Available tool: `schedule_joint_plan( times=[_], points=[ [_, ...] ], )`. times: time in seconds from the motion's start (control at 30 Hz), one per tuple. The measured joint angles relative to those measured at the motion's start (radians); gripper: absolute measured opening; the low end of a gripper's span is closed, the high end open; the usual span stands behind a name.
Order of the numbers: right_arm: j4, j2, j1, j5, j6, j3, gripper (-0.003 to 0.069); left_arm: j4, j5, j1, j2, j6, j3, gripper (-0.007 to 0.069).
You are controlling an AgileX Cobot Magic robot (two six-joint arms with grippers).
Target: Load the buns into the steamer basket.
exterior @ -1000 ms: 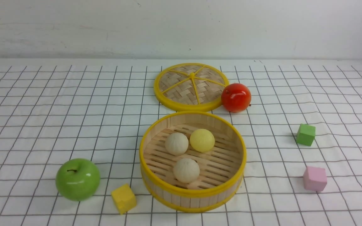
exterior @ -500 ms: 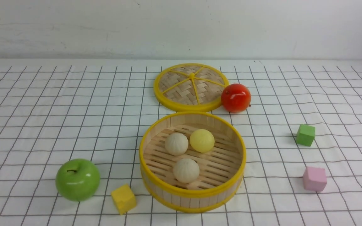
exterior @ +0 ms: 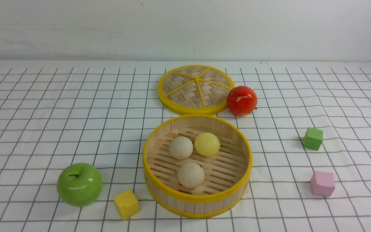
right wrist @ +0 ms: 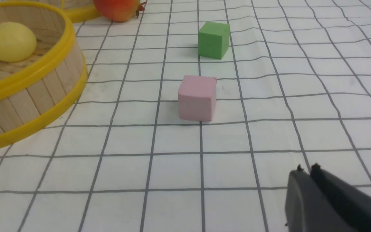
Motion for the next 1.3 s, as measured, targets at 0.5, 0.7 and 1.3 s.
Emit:
schedule_joint_plan(
  times=[0.5, 0.7, 1.3],
  points=[
    [0.000, 0.000, 0.000, -0.001, 0.000, 0.000, 0.0044, 0.000, 0.000, 0.000, 0.000, 0.000, 0.000, 0.0238],
    [0.000, 0.000, 0.000, -0.001, 0.000, 0.000, 0.0055, 0.000, 0.000, 0.000, 0.000, 0.000, 0.000, 0.0238],
    [0.001, 0.000, 0.000, -0.001, 0.000, 0.000, 0.0075, 0.000, 0.000, 0.000, 0.000, 0.000, 0.000, 0.0238]
  ],
)
